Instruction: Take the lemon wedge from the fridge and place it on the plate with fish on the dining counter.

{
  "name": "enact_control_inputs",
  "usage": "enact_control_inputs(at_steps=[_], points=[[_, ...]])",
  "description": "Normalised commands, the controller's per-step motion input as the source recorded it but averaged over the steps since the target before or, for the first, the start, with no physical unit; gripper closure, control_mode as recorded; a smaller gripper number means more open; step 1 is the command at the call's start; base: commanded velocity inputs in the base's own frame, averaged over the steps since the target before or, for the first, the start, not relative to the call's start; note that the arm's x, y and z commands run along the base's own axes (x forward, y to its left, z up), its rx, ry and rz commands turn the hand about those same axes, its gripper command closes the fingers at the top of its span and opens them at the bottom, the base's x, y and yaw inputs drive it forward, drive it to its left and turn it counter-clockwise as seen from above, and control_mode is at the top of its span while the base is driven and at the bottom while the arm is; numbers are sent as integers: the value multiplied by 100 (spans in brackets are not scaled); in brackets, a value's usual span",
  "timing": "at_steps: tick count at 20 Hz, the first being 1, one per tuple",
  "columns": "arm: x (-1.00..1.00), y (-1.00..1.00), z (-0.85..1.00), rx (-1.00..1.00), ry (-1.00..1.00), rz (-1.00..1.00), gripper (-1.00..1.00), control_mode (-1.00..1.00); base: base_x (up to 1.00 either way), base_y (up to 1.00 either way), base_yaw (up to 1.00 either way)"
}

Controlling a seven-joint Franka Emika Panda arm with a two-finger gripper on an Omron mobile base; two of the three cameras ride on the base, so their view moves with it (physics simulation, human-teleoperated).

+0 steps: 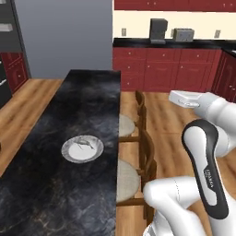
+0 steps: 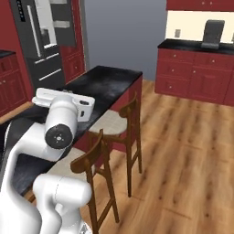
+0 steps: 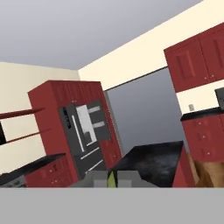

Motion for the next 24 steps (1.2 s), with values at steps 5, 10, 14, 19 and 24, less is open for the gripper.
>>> enact_control_inputs(at_steps=[5,10,14,19,24], points=[[0,0,0,0,0,0,100,100,-43,52,24],[0,0,0,0,0,0,100,100,-8,46,0],[0,0,0,0,0,0,100,100,-90,41,7],[0,0,0,0,0,0,100,100,-100,9,1],[0,0,0,0,0,0,100,100,8,48,0]])
